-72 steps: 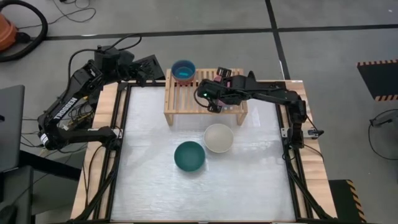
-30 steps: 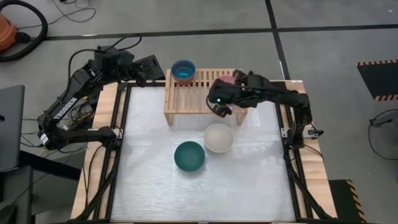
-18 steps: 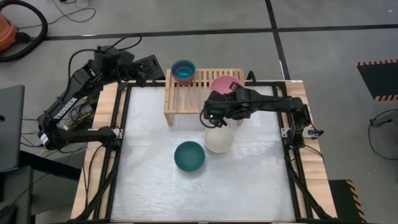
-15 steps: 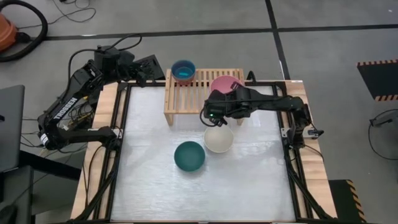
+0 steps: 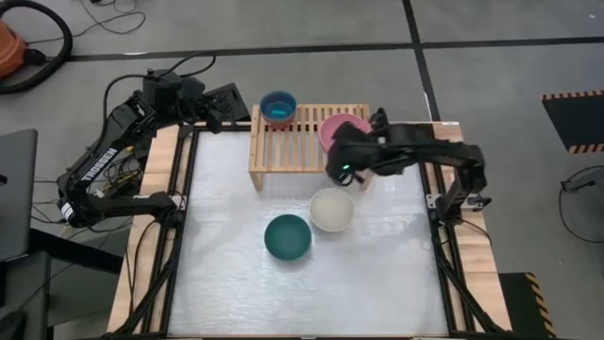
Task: Place and stack bowls onto a shelf
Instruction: Stack the pink bowl on top of the blue bowl on the shelf, then stack the white bowl on top of the pink bowl on the shelf
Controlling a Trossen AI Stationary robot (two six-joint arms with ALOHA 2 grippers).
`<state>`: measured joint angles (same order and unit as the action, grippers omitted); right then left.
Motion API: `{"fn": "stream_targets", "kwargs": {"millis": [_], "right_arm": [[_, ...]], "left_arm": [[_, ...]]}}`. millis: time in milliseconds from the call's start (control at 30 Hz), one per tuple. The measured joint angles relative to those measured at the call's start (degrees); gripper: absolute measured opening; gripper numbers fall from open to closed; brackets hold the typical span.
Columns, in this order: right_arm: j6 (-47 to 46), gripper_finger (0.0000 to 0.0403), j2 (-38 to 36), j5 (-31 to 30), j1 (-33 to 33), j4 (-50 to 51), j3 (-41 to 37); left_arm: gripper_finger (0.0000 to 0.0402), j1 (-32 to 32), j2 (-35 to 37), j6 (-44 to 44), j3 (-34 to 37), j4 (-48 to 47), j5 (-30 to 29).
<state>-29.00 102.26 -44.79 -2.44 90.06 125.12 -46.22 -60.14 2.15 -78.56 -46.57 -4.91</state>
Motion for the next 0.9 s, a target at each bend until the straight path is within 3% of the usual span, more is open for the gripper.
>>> {"fn": "stream_targets", "kwargs": {"millis": [100, 400, 700, 800, 900], "right_arm": [[-7.07, 0.0048, -3.19, 3.22, -0.59, -0.06, 0.22], [-29.09, 0.0070, -8.41, 22.44, -3.55, -0.07, -5.17], [-47.37, 0.0213, -8.41, 39.95, -8.57, -1.09, -28.10], [-52.73, 0.0259, -8.95, 41.66, -8.76, -4.75, -35.82], [-55.03, 0.0280, -10.61, 41.22, -8.18, -13.21, -42.23]], "left_arm": [[0.0192, 0.01, 0.00, 0.00, 0.00, -0.02, 0.03], [0.0192, 0.01, 0.00, -0.01, 0.00, -0.65, 1.65], [0.0192, 0.00, 0.00, 0.27, 0.00, -2.77, 1.68], [0.0192, 0.02, 0.00, 0.28, 0.00, -2.88, 1.73], [0.0192, 0.00, 0.00, 0.08, 0.00, -2.89, 1.70]]}}
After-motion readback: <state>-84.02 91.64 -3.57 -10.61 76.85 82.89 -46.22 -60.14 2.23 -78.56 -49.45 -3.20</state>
